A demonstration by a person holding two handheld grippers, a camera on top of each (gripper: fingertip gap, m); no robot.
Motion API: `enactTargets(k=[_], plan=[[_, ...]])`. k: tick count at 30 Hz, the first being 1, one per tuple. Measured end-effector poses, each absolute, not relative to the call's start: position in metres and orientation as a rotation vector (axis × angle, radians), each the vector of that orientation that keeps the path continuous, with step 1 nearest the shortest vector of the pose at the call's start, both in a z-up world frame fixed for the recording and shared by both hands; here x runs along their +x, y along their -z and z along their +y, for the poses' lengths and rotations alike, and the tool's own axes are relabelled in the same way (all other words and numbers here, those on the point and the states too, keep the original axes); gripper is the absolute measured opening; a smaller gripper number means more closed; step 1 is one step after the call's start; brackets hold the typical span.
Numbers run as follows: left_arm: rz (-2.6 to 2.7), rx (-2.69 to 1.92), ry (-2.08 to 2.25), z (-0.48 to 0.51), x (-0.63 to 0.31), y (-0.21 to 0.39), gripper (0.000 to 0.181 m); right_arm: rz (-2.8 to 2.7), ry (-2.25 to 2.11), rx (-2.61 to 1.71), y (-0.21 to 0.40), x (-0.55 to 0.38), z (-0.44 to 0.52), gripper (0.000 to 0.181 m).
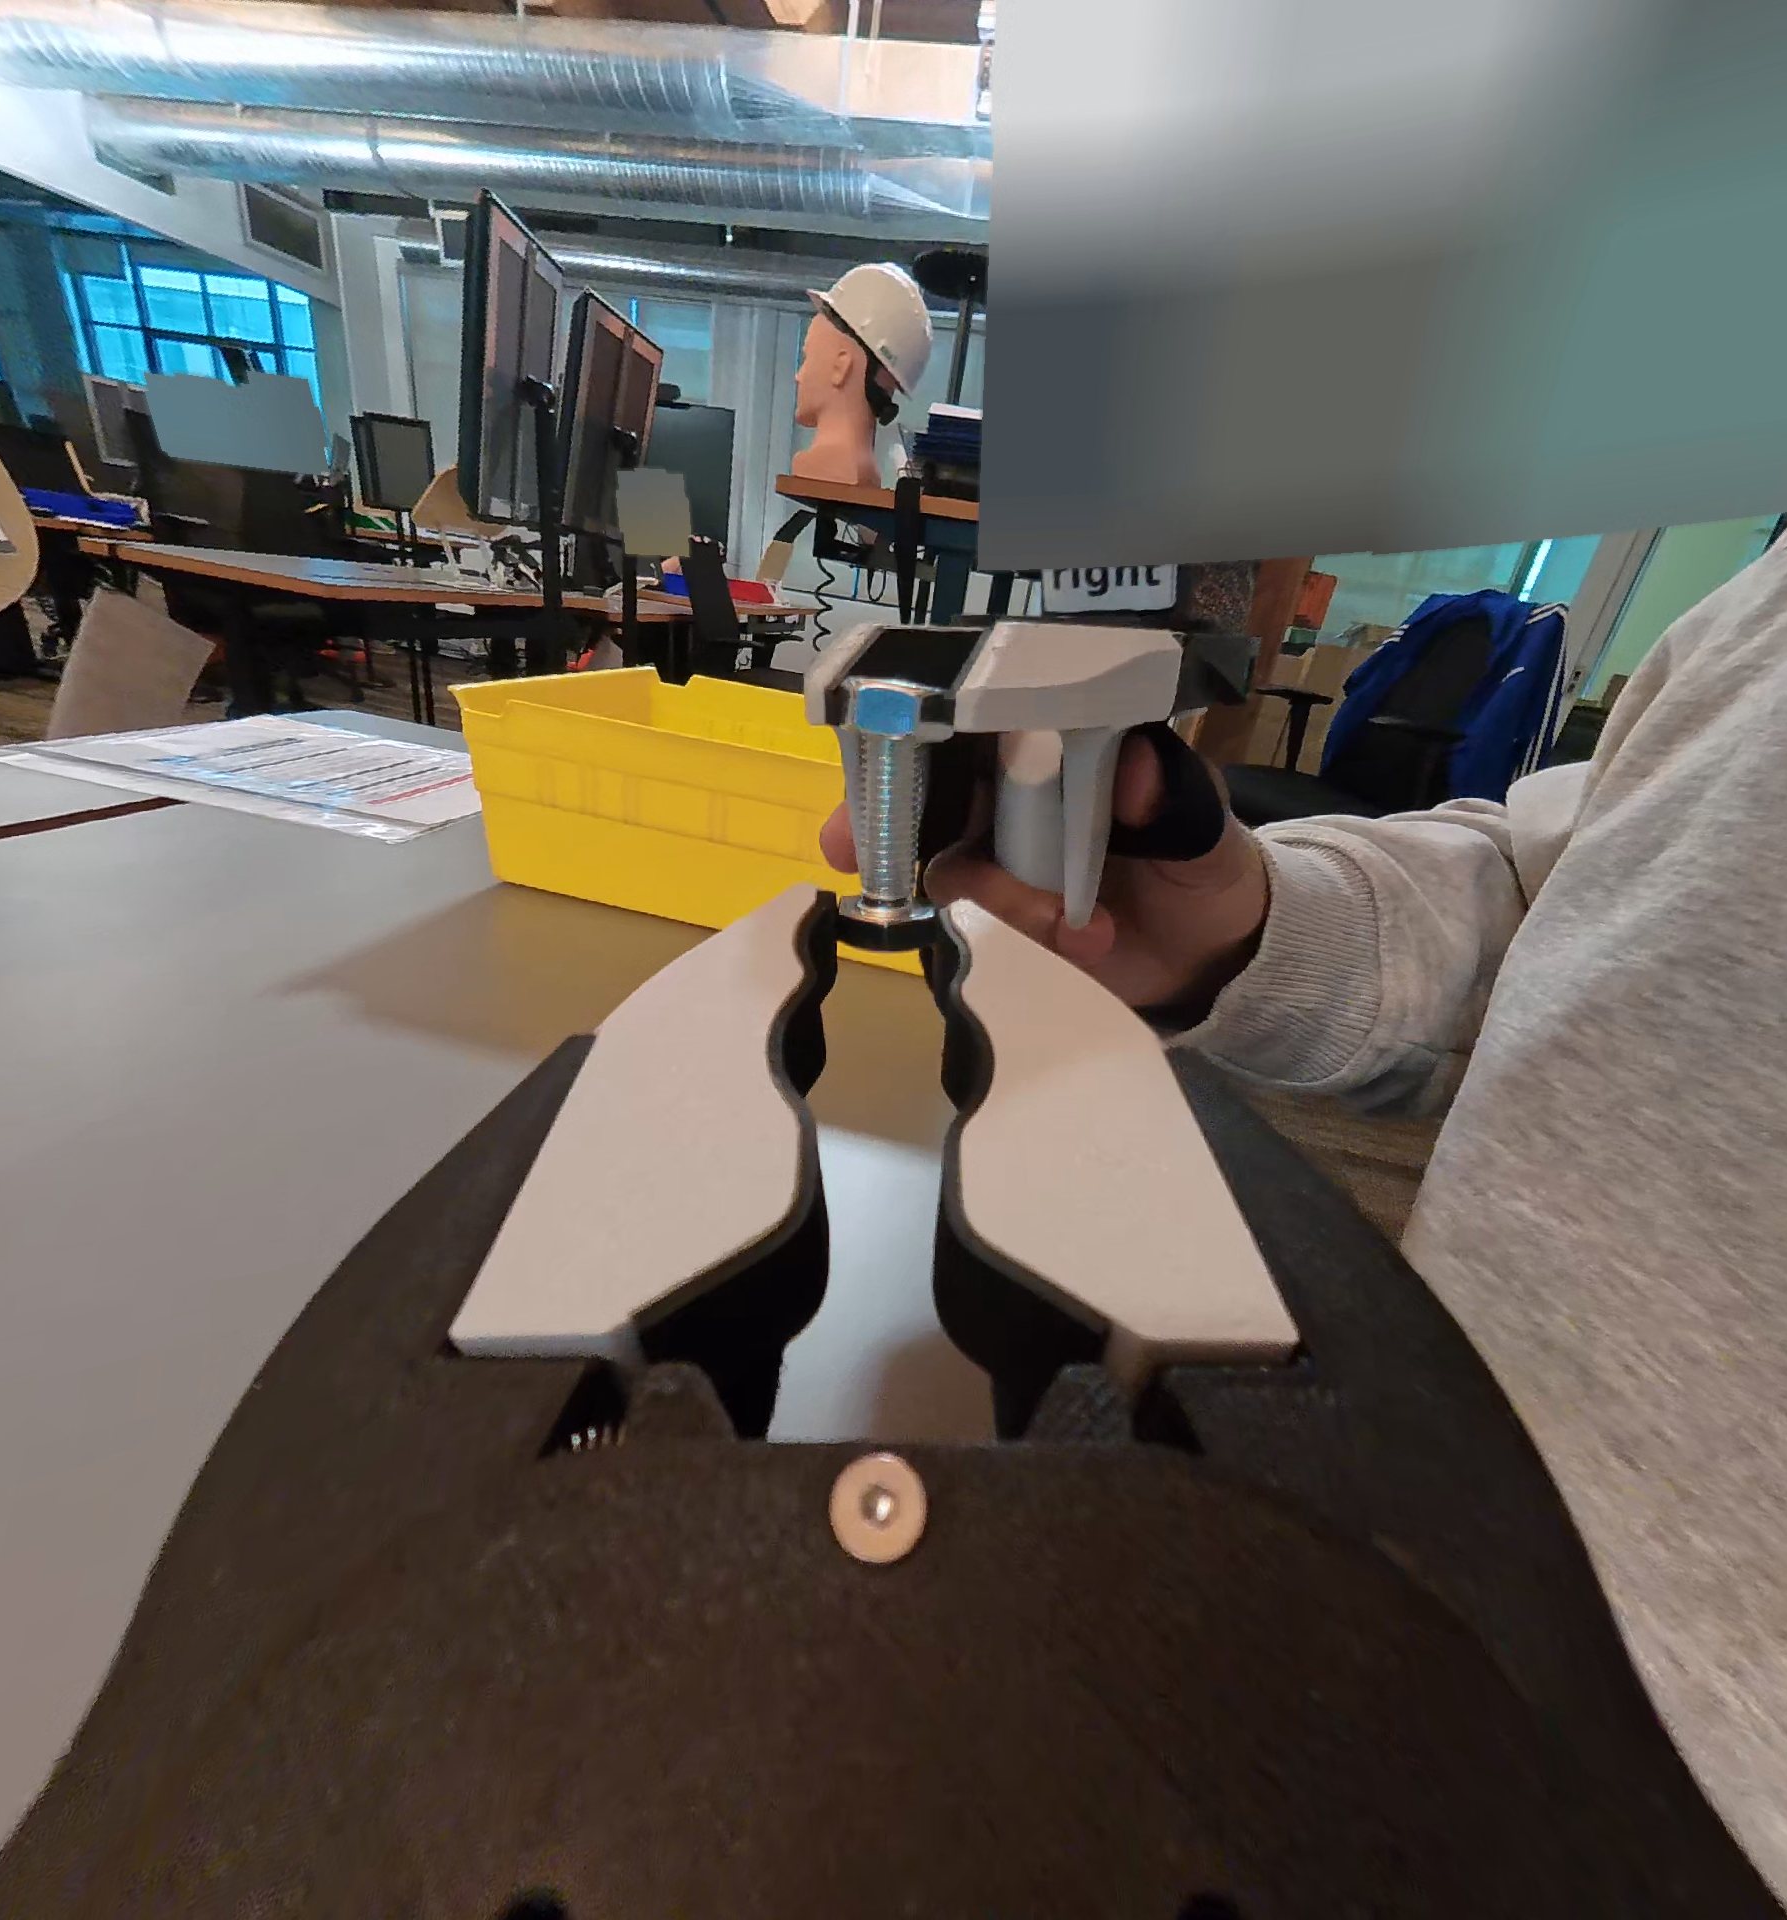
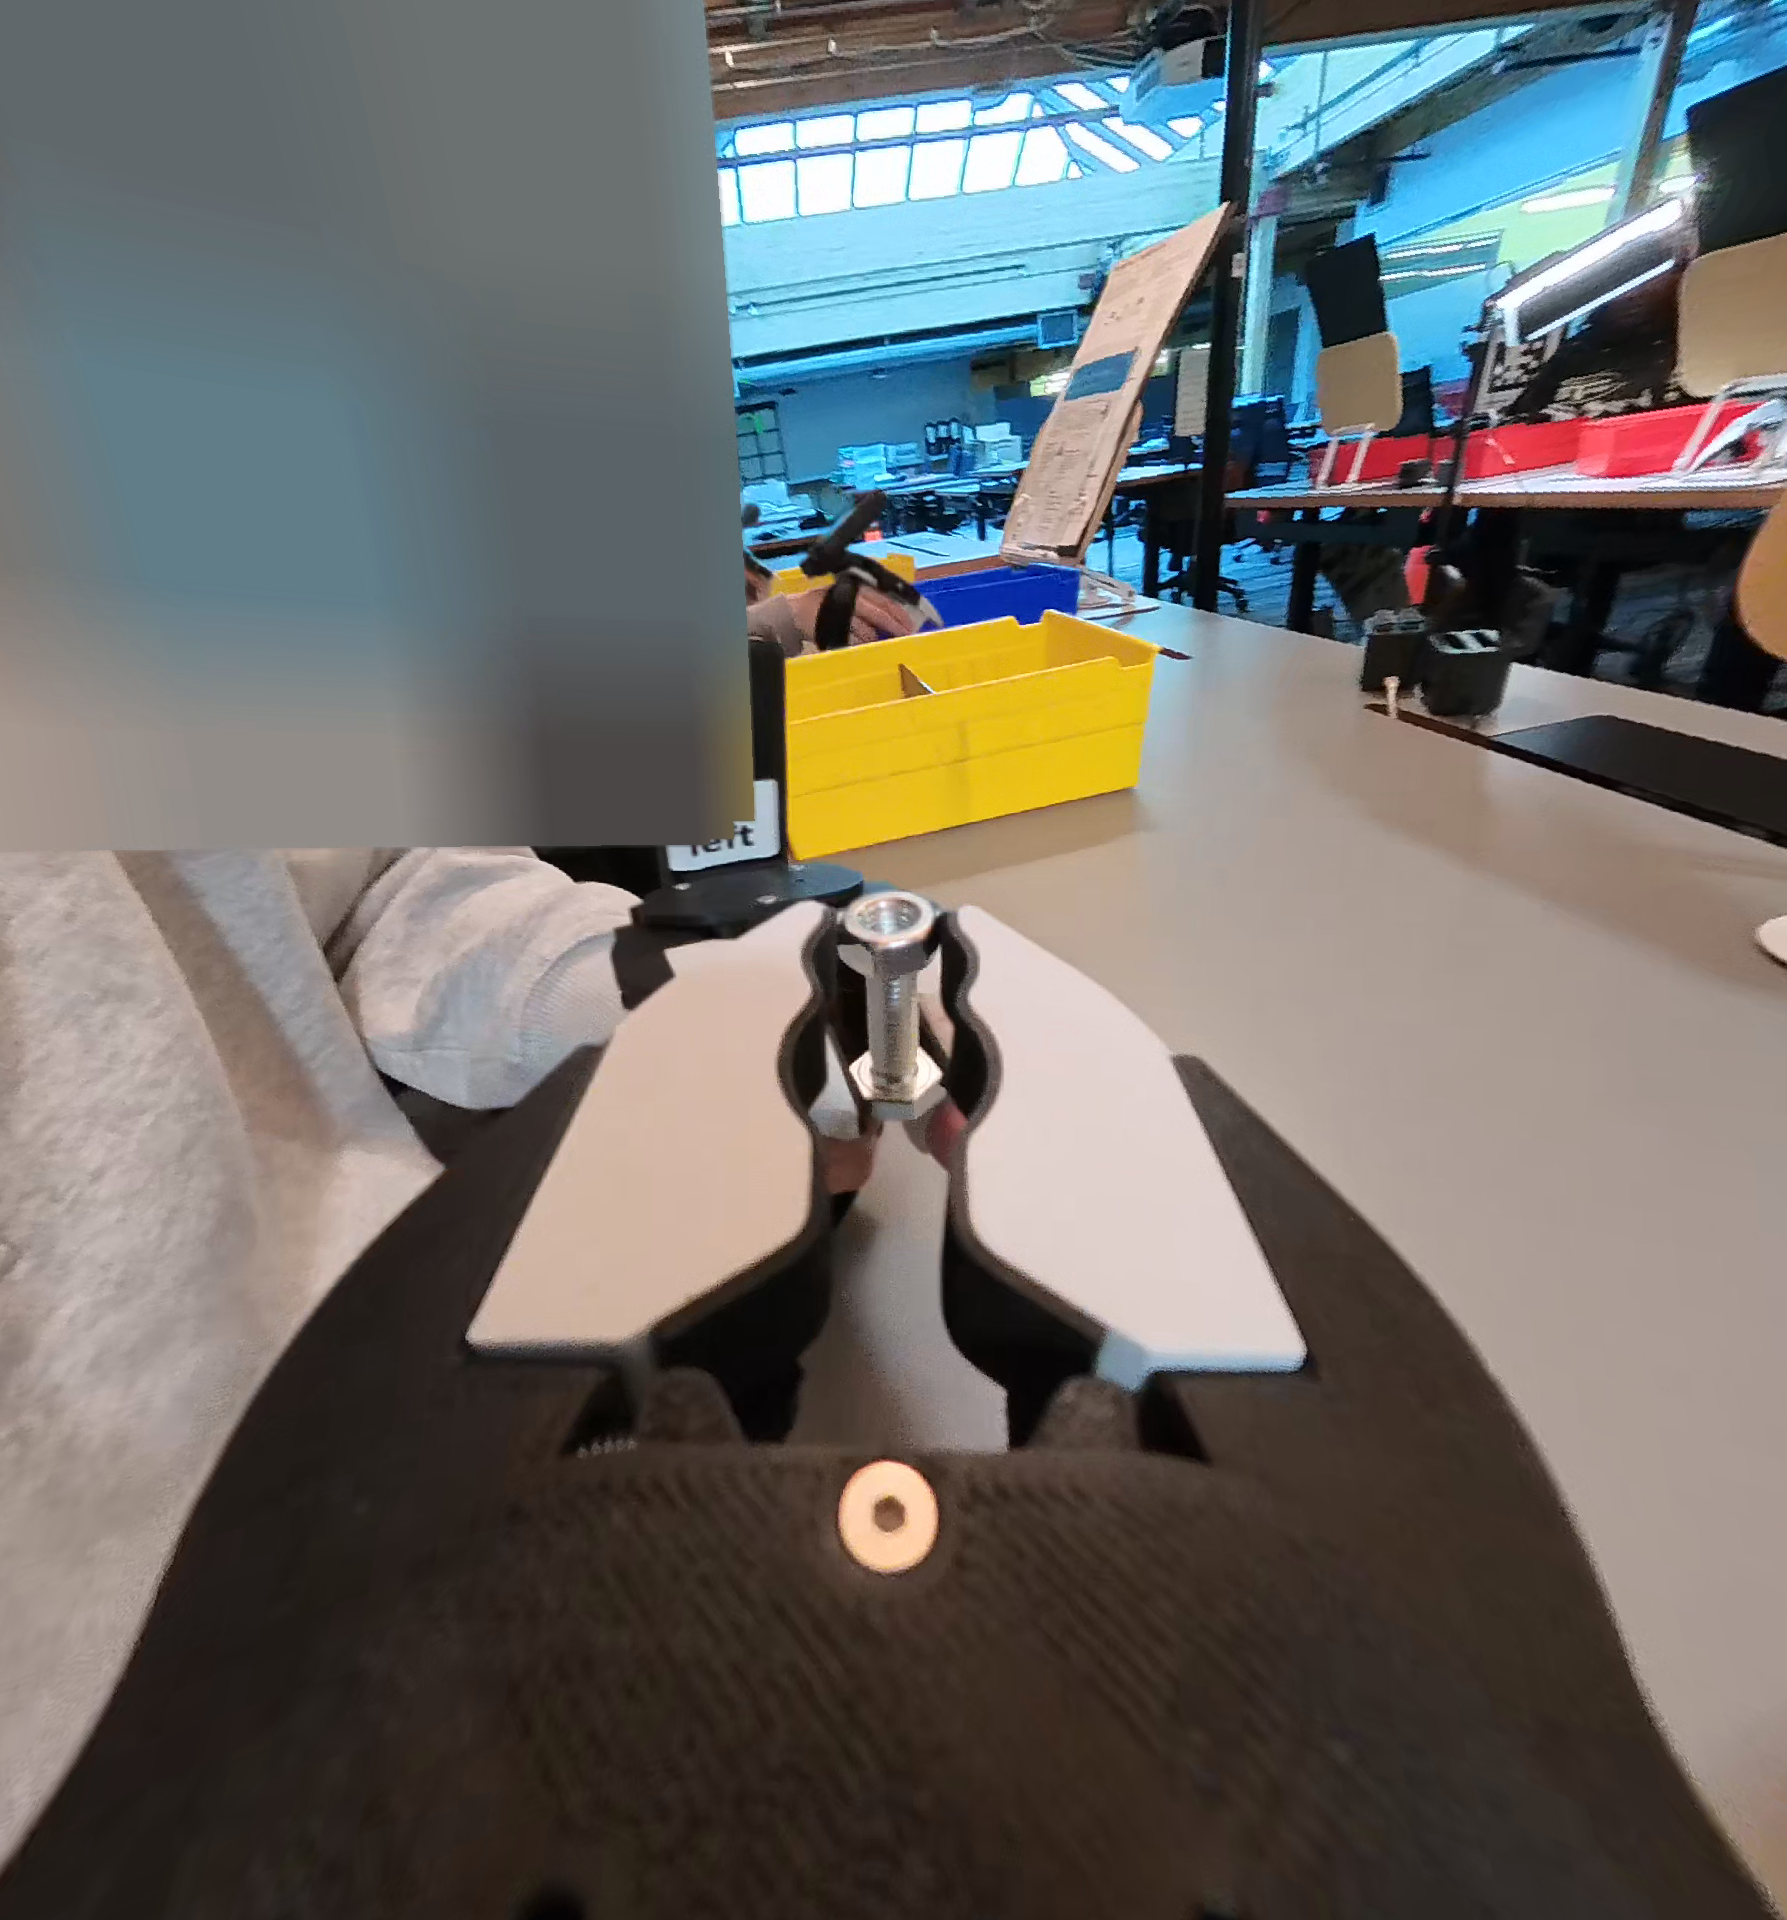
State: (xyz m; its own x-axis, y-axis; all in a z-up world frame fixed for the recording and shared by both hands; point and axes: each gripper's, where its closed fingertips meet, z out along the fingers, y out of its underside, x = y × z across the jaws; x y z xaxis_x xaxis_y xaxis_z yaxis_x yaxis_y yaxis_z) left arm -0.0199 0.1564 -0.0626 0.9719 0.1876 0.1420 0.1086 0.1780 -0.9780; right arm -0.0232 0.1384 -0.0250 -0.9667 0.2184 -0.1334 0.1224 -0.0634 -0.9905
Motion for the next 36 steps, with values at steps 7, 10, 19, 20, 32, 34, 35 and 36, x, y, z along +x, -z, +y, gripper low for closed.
enactTargets(k=[7,10,19,20,32,34,35,36], plan=[[-0.260,-1.401,-0.078,0.156,-0.022,0.063,0.019,-2.098,-2.149,-0.406,0.026,-0.026,0.138,0.019],[-0.262,-1.401,-0.084,0.156,-0.023,0.064,0.018,-2.098,-2.128,-0.413,0.028,-0.027,0.138,0.019],[-0.272,-1.395,-0.082,0.154,-0.025,0.063,0.018,-2.066,-2.132,-0.431,0.027,-0.032,0.140,0.022],[-0.272,-1.394,-0.082,0.154,-0.025,0.063,0.018,-2.062,-2.142,-0.439,0.027,-0.032,0.141,0.023],[-0.313,-1.375,-0.073,0.150,-0.032,0.063,0.018,-2.051,-2.211,-0.427,0.025,-0.030,0.140,0.025],[-0.317,-1.375,-0.071,0.150,-0.032,0.063,0.019,-2.051,-2.208,-0.422,0.025,-0.029,0.140,0.024],[-0.318,-1.375,-0.071,0.150,-0.032,0.063,0.019,-2.050,-2.208,-0.420,0.025,-0.029,0.140,0.024],[-0.318,-1.376,-0.071,0.150,-0.032,0.063,0.019,-2.050,-2.207,-0.421,0.025,-0.029,0.140,0.024]])
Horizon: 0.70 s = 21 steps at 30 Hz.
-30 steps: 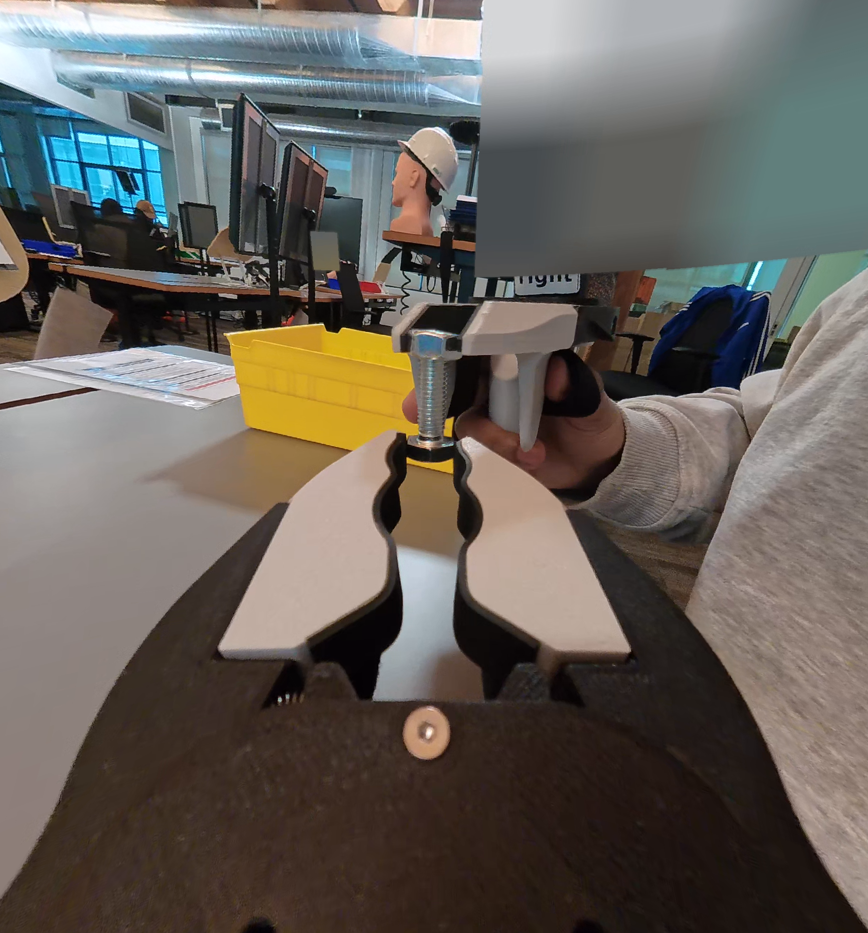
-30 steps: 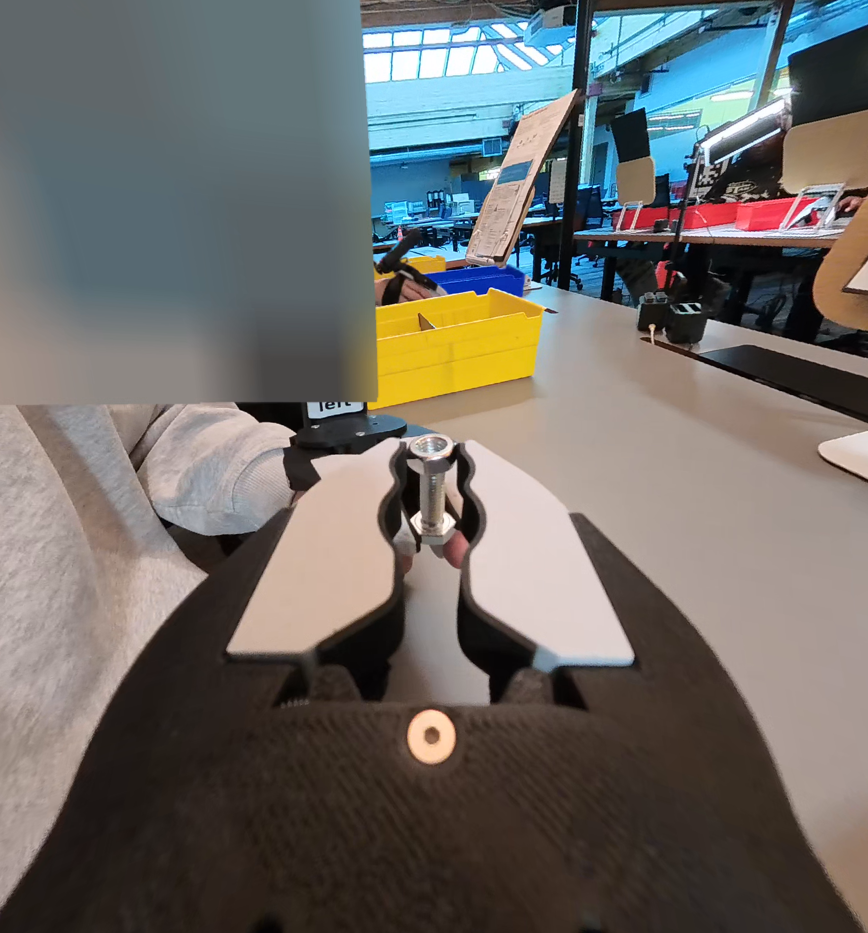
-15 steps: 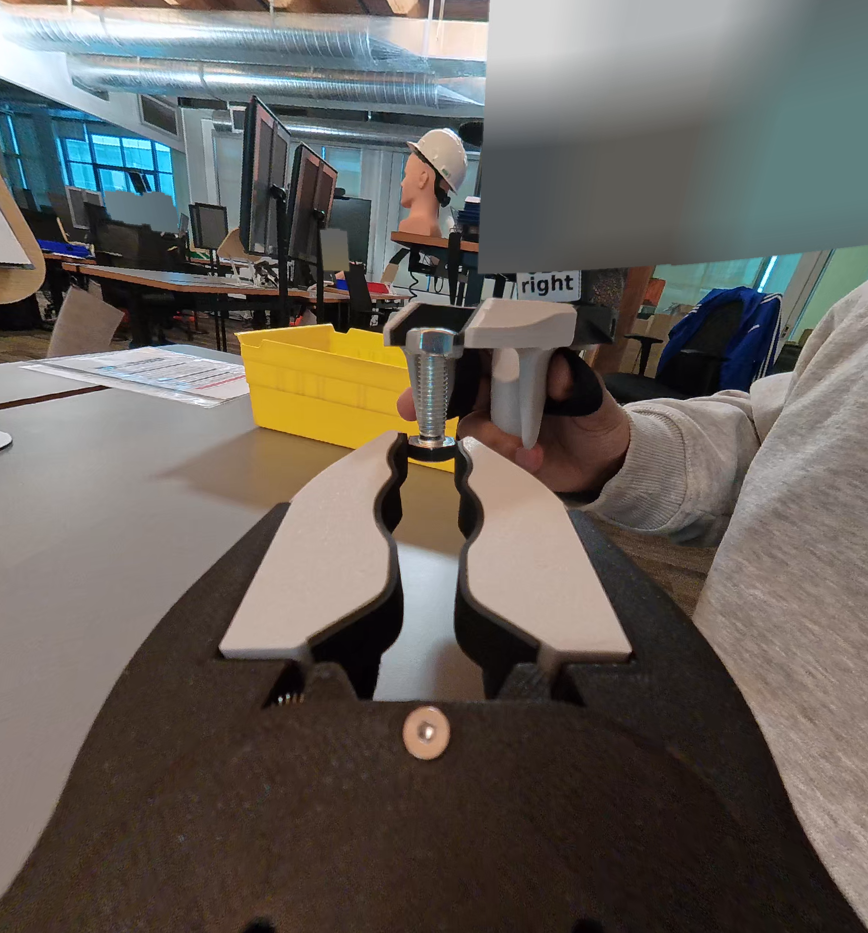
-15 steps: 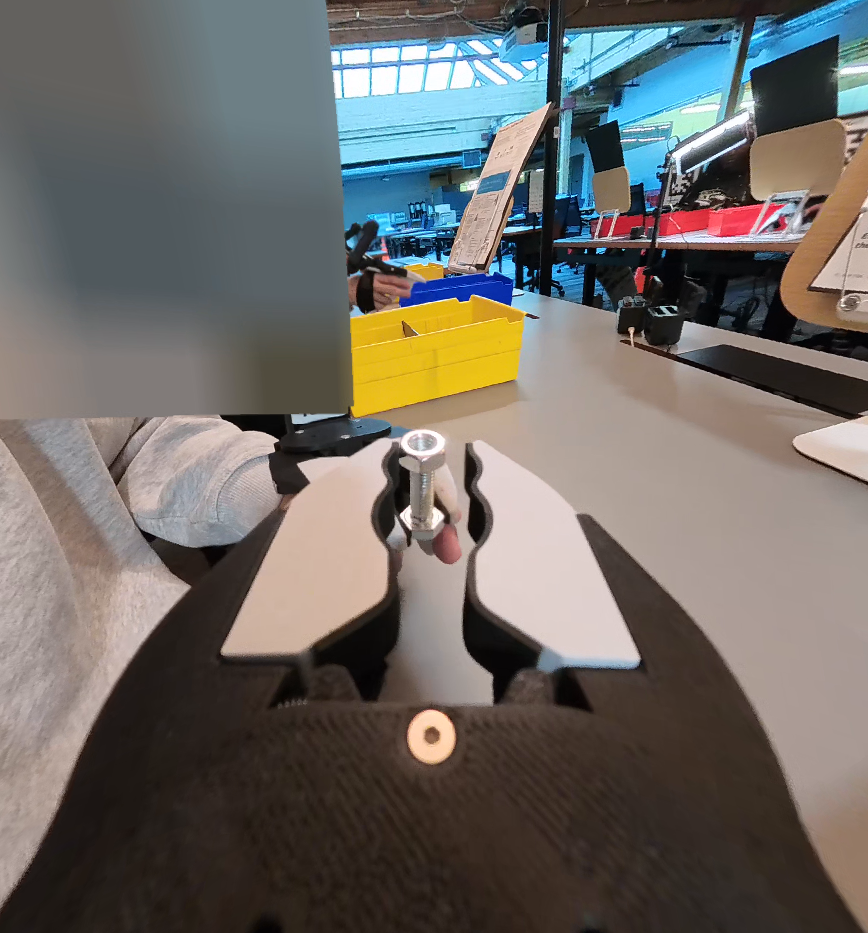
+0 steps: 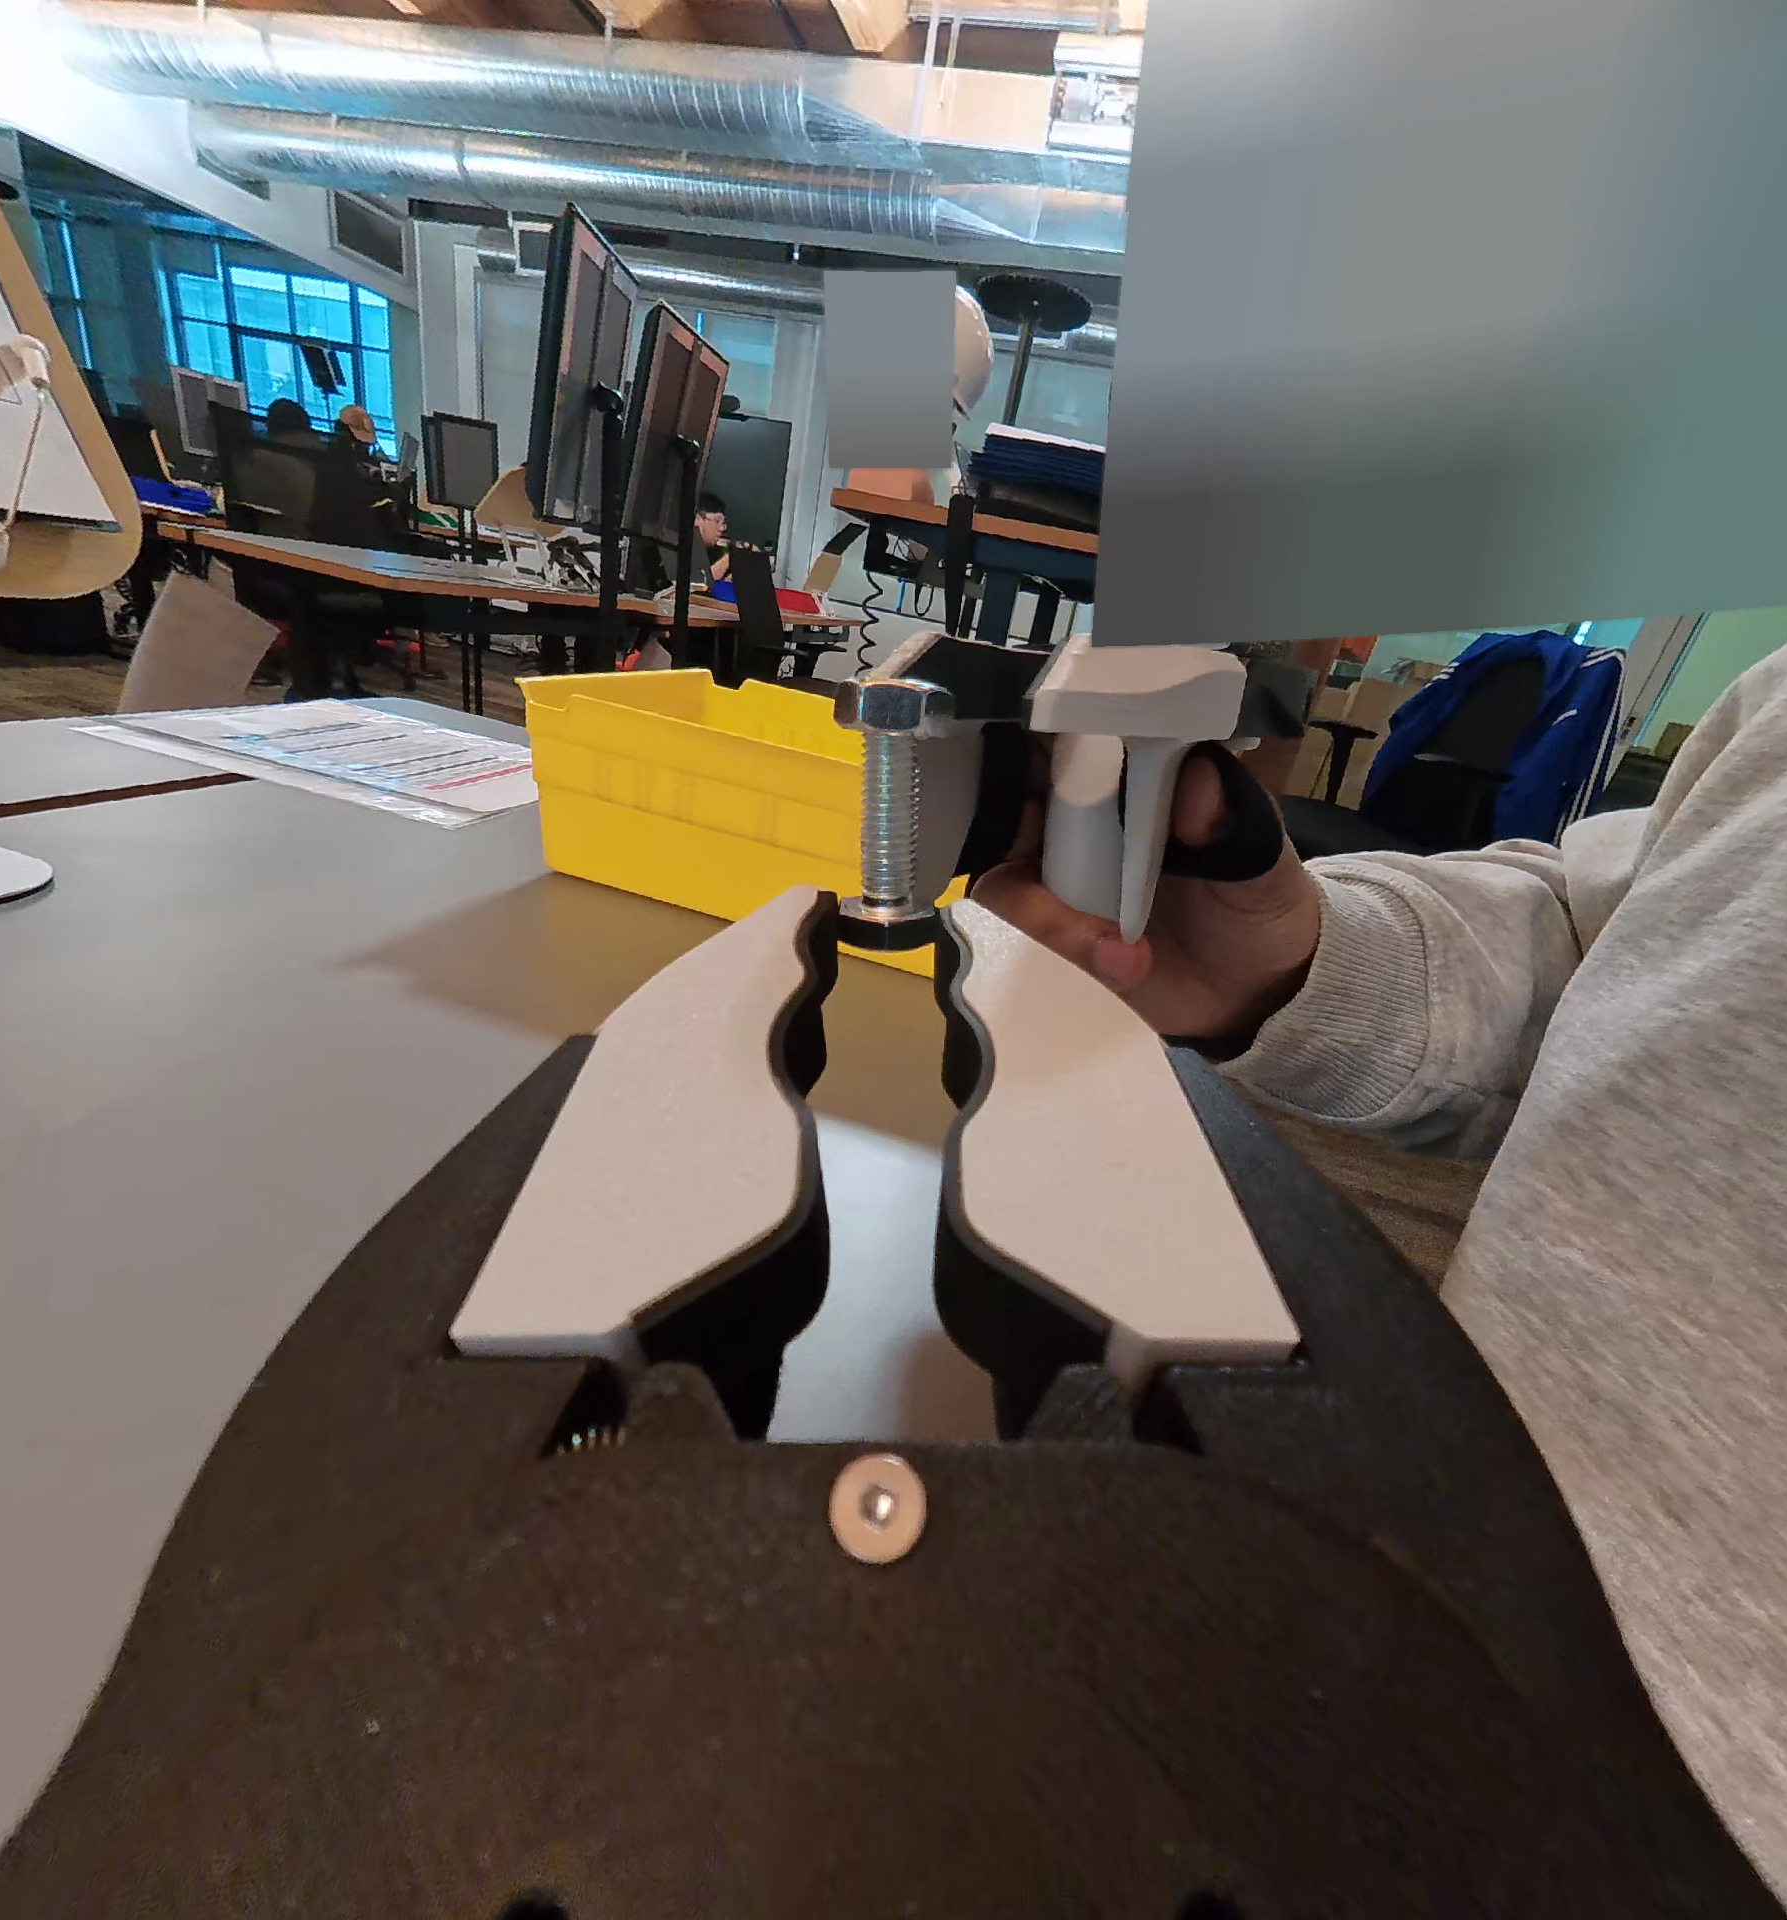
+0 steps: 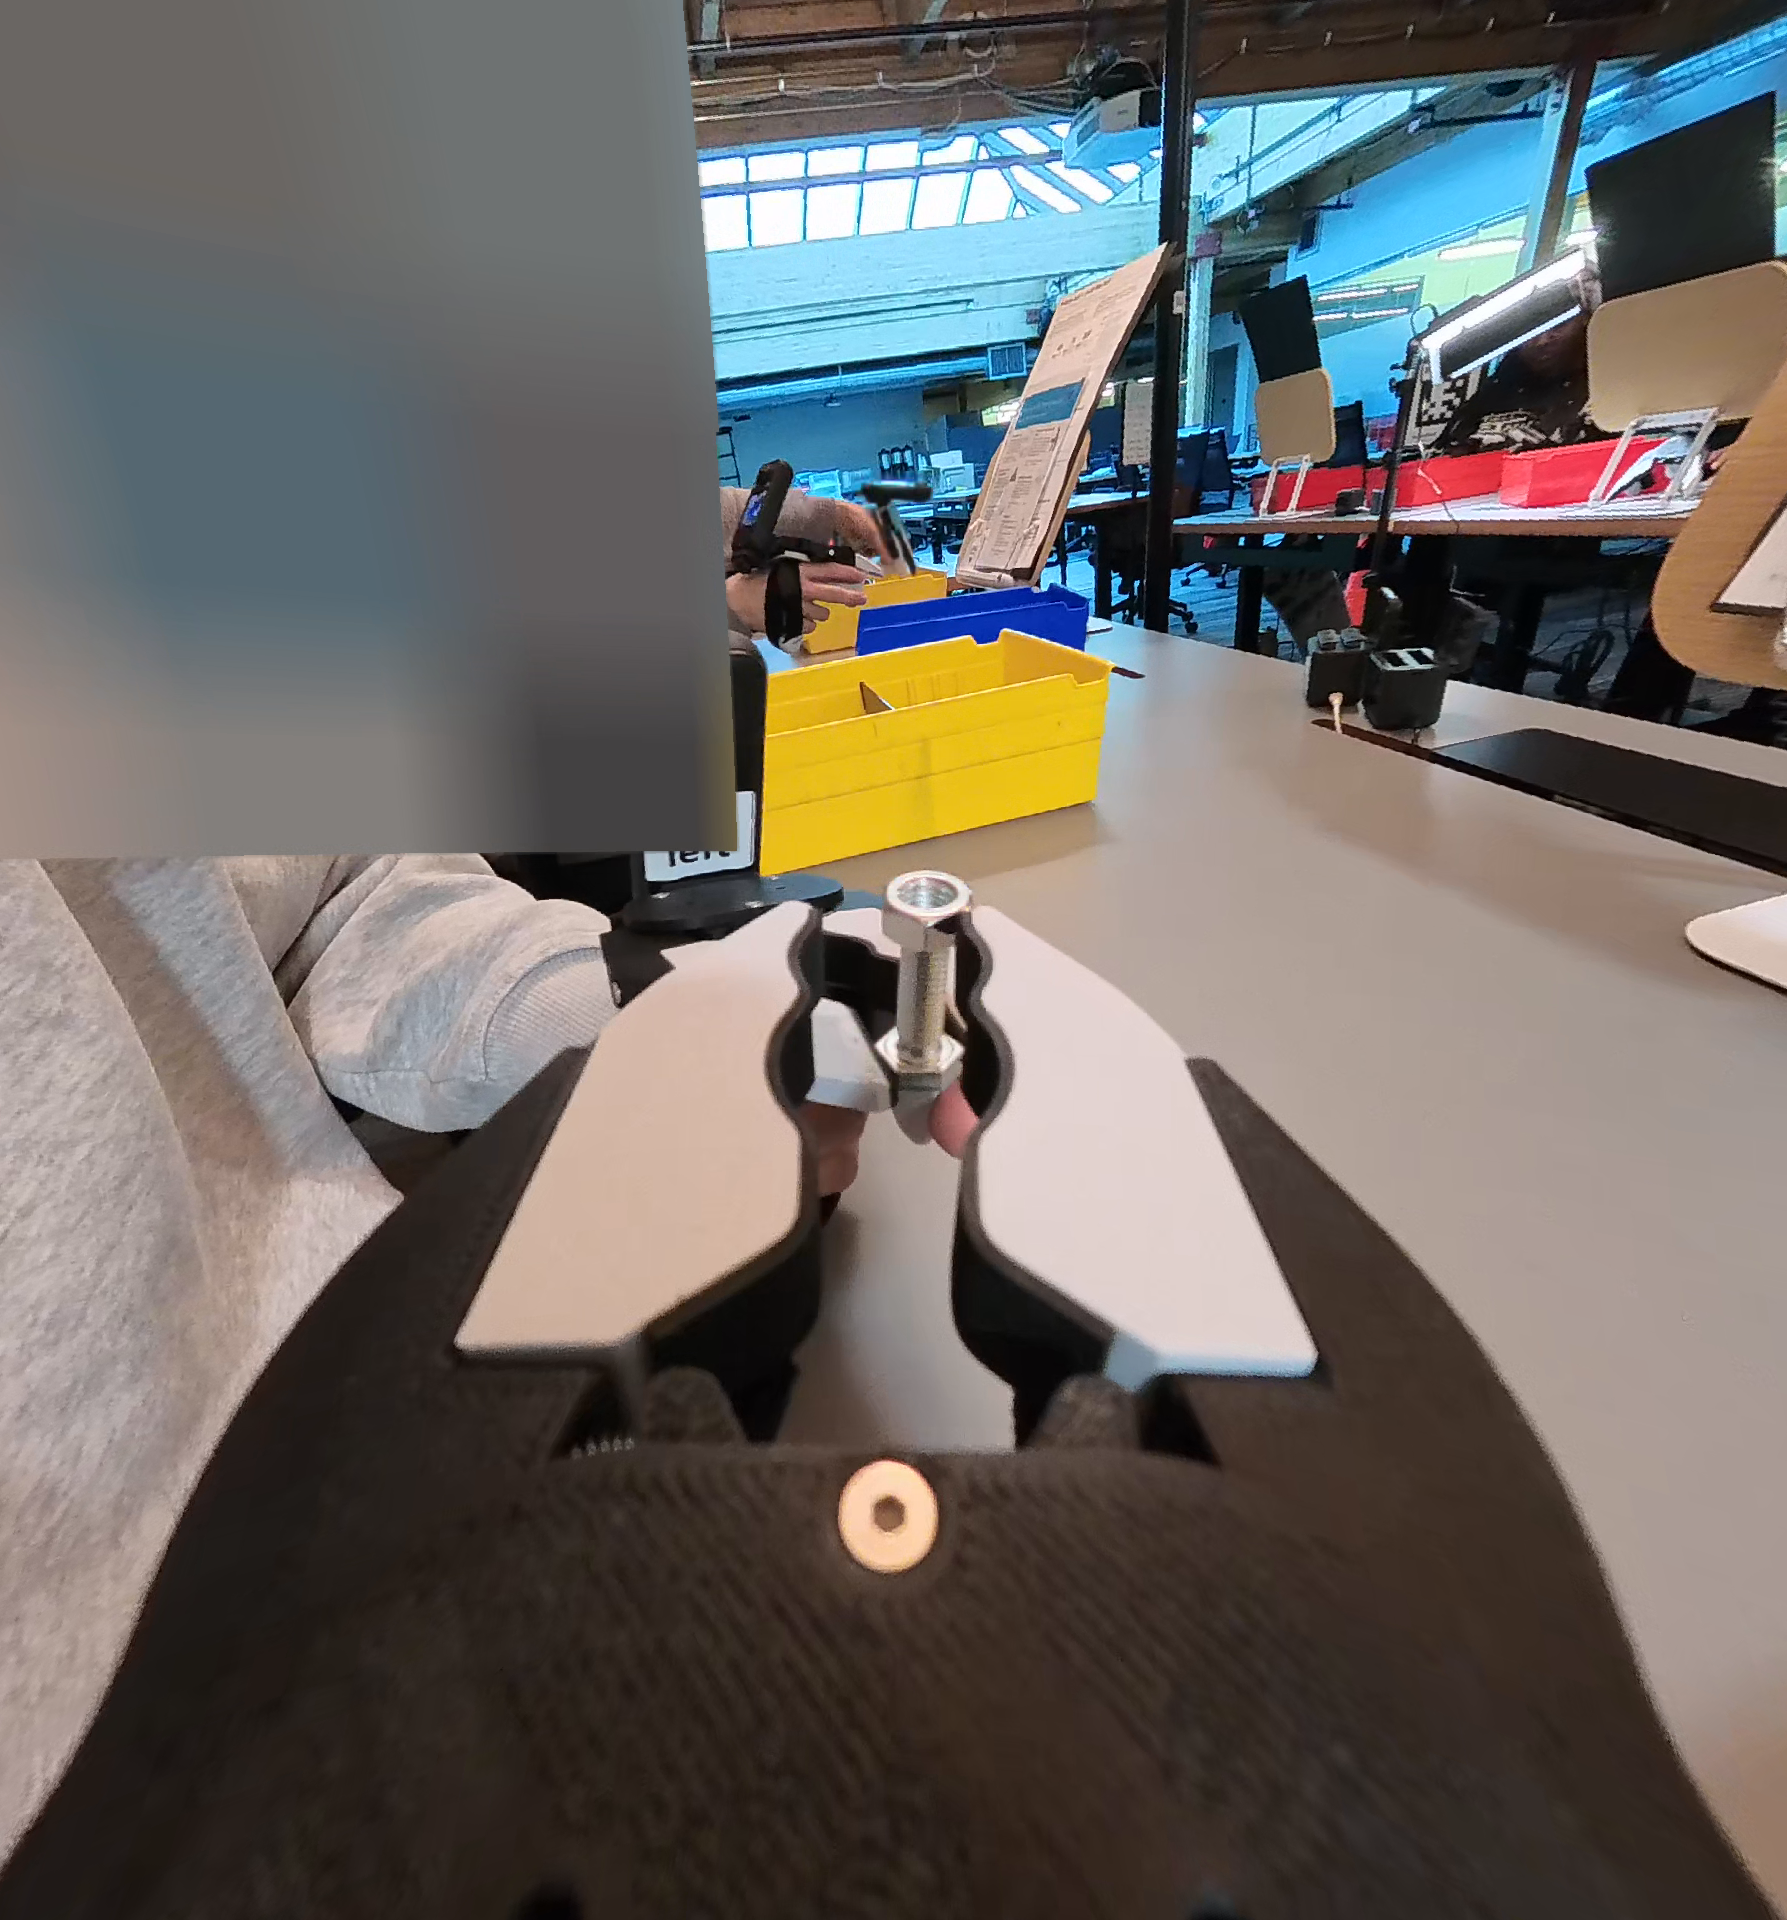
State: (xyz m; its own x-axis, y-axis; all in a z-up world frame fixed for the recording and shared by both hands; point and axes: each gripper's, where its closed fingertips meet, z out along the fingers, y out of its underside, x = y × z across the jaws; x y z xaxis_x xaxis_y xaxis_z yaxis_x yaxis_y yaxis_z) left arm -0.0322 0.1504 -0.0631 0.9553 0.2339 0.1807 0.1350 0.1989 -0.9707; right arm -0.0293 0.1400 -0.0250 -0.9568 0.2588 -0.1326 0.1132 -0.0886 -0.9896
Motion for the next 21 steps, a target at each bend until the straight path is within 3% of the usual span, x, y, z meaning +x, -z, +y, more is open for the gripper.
enactTargets(k=[17,21], plan=[[-0.286,-1.397,-0.081,0.1538,-0.0275,0.0650,0.019,-2.039,-2.158,-0.421,0.0261,-0.0323,0.1406,0.019],[-0.280,-1.399,-0.080,0.1546,-0.0260,0.0651,0.019,-2.031,-2.154,-0.399,0.0252,-0.0314,0.1400,0.025]])
